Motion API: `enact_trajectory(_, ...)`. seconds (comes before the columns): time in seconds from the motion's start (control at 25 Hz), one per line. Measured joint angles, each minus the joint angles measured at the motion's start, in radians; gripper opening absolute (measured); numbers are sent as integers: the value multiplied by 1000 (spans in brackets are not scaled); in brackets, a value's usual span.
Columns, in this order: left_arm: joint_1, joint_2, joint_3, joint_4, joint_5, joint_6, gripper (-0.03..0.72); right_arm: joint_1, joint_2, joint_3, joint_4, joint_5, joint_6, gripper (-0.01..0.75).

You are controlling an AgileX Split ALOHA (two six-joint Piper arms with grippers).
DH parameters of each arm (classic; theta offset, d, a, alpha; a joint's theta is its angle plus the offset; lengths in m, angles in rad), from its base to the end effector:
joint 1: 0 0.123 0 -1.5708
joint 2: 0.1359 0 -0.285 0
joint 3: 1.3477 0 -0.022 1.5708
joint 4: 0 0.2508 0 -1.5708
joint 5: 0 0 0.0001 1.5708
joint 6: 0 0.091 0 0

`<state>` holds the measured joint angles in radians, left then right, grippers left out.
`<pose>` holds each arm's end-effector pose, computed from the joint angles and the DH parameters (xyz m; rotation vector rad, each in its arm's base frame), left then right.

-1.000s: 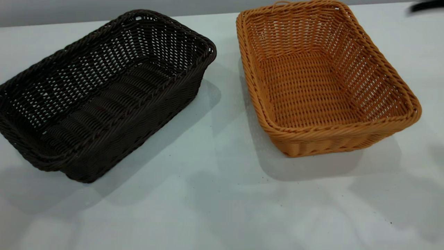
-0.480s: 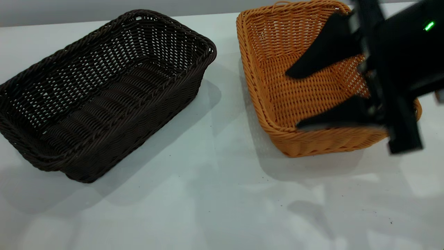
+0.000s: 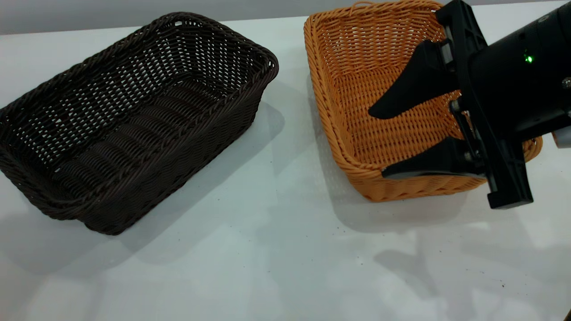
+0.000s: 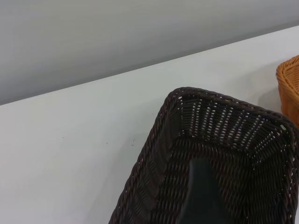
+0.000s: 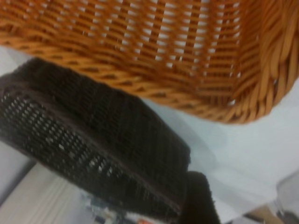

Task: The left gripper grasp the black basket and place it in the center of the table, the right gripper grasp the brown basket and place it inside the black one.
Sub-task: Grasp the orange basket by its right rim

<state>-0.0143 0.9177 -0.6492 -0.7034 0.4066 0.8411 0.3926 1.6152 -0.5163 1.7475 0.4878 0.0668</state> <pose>0.1866 -0.0260 0.3050 0.3557 2.0244 -0.1653 0.2165 0.1352 0.1383 -1.6636 -2.2355 -1.1420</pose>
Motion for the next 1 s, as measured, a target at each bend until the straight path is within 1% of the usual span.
enact_trajectory(0.12, 0, 0, 0, -1, 0, 0, 421, 0, 1, 0, -2, -56, 0, 459)
enact_trajectory(0.2, 0, 0, 0, -1, 0, 0, 421, 0, 1, 0, -2, -73, 0, 459)
enact_trajectory(0.48, 0, 4, 0, -1, 0, 0, 421, 0, 41, 0, -2, -76, -8, 459)
enact_trajectory(0.8, 0, 4, 0, -1, 0, -2, 421, 0, 118, 0, -2, -73, -126, 459)
enact_trajectory(1.0, 0, 4, 0, -1, 0, -2, 421, 0, 118, -8, -3, -87, -135, 459)
